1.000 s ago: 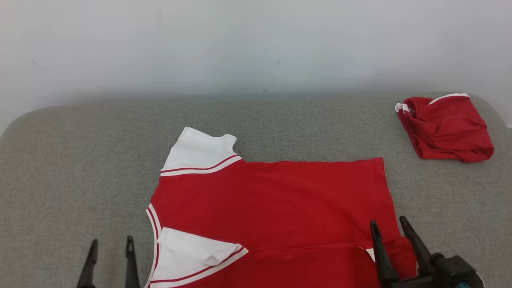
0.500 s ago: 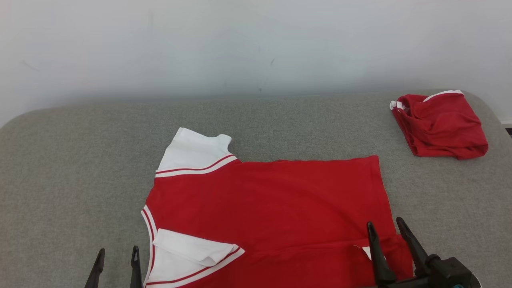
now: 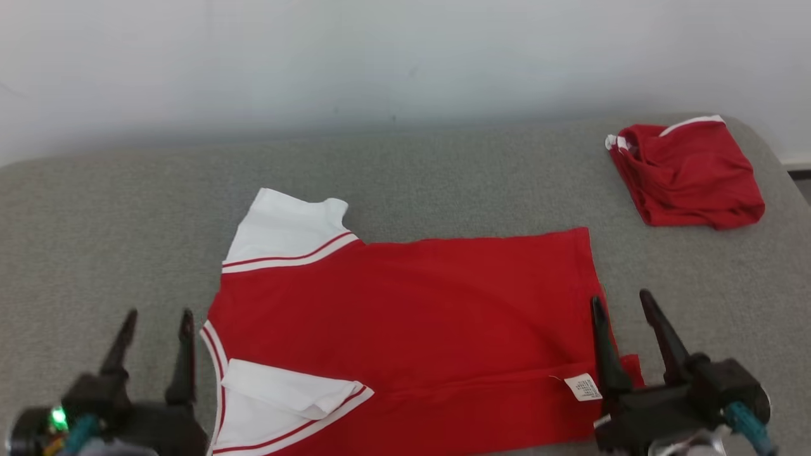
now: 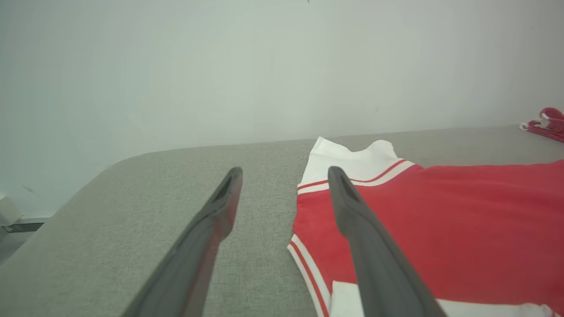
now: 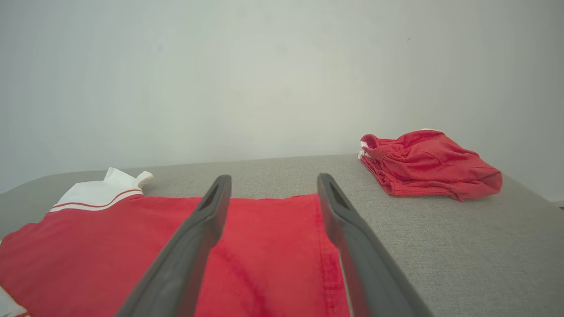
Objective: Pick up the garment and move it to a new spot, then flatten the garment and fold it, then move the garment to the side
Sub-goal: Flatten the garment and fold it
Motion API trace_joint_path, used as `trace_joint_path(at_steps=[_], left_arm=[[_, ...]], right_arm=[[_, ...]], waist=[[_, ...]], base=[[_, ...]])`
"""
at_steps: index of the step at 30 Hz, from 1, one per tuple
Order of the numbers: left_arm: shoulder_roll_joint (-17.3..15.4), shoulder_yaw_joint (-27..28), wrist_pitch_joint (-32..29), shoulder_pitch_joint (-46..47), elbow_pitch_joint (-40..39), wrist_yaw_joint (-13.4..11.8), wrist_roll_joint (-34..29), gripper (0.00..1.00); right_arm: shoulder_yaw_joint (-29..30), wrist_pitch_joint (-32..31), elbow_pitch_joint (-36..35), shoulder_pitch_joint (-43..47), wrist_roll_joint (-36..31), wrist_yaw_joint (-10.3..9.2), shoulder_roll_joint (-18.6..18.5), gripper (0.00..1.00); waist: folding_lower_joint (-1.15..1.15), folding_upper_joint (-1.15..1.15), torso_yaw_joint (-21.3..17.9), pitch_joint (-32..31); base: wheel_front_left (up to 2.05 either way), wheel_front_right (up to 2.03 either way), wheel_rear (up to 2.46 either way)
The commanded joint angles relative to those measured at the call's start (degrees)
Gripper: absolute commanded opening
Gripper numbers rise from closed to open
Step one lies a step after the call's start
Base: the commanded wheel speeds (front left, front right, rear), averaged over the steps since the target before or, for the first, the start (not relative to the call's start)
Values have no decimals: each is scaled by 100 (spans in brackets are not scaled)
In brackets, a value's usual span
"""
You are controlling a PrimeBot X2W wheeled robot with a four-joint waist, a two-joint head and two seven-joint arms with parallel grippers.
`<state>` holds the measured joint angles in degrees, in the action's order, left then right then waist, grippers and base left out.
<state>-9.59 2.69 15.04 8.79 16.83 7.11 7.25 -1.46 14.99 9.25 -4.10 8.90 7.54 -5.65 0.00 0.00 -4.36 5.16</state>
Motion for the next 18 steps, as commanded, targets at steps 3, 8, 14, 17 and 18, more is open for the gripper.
trace_joint_path(at_steps=[3, 8, 14, 17, 18], left_arm=[[-337, -2, 8, 639, 452, 39, 271, 100], [-1072, -657, -380, 1702, 1030, 28, 953, 100], [-1802, -1676, -1362, 2652, 1070, 27, 2145, 100], [-2129, -2024, -1852, 3046, 1182, 28, 2622, 100], [-2209, -2164, -1979, 3159, 1201, 28, 2710, 100]], right_arm=[[1, 23, 72, -378, -62, -15, 16, 100], [-9, 16, 357, -1089, -8, -15, 106, 100], [-40, 15, 568, -1636, -4, -15, 221, 100], [-80, 16, 645, -1775, -4, -15, 243, 100], [-86, 16, 662, -1812, 2, -15, 248, 100]], waist=[[0, 0, -347, 383], [0, 0, -739, 764], [0, 0, -1011, 1077], [0, 0, -1086, 1201], [0, 0, -1114, 1234]], base=[[0, 0, 0], [0, 0, 0], [0, 0, 0], [0, 0, 0], [0, 0, 0]])
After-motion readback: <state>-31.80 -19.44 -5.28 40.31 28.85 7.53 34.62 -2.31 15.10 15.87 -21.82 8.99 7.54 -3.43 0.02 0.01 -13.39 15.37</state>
